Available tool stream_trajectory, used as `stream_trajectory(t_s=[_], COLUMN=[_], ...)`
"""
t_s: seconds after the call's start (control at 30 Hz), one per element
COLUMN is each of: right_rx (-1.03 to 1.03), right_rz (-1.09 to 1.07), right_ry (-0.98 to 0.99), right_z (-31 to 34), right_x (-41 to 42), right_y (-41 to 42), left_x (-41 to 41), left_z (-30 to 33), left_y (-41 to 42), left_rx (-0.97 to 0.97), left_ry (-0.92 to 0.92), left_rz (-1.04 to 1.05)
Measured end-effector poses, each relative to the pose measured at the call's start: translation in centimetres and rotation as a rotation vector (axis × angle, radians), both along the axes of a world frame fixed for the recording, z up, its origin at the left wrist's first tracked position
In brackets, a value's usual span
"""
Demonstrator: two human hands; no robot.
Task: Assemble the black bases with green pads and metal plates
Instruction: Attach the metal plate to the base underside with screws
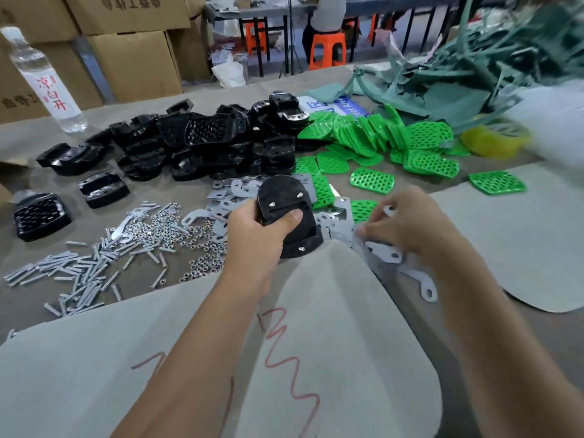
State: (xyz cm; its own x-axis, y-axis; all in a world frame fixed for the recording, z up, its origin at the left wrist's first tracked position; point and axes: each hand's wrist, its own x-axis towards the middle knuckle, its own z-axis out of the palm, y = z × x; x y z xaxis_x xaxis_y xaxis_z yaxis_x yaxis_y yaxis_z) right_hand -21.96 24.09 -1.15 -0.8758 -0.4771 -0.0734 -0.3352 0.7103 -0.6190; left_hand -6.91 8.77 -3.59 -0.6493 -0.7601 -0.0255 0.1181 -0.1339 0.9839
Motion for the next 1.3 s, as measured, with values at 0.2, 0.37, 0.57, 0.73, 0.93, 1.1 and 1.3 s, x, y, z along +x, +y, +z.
stream_trajectory(t_s=[0.2, 0.37, 0.57, 0.73, 0.93, 1.1, 1.3], right_rx=[-0.169, -0.35, -0.983, -1.164, -0.922, -0.688, -0.663], right_rz=[0.1, 0.171, 0.341, 0.222, 0.346, 0.529, 0.317], right_ry=[0.153, 0.042, -0.274, -0.641, -0.241, -0.18, -0.02], right_z=[1.2, 3.5, 3.4, -0.1, -2.4, -2.2, -2.5], right_x=[-0.4, 0.0, 5.4, 7.6, 7.5, 6.8, 6.1], right_y=[-4.1, -5.6, -11.0, -14.8, -13.4, -12.8, -13.0], left_x=[0.9, 3.4, 6.2, 6.8, 6.7, 7.0, 6.7], left_z=[0.4, 0.7, 1.0, 0.4, 0.1, 0.1, -0.2], left_y=[-1.6, -4.1, -7.4, -8.2, -8.4, -8.3, -8.6], left_rx=[-0.035, 0.047, 0.159, 0.249, 0.205, 0.192, 0.182], left_ry=[0.008, -0.02, -0.064, -0.039, -0.048, -0.041, -0.066], left_rz=[0.107, 0.169, 0.223, 0.175, 0.161, 0.147, 0.156])
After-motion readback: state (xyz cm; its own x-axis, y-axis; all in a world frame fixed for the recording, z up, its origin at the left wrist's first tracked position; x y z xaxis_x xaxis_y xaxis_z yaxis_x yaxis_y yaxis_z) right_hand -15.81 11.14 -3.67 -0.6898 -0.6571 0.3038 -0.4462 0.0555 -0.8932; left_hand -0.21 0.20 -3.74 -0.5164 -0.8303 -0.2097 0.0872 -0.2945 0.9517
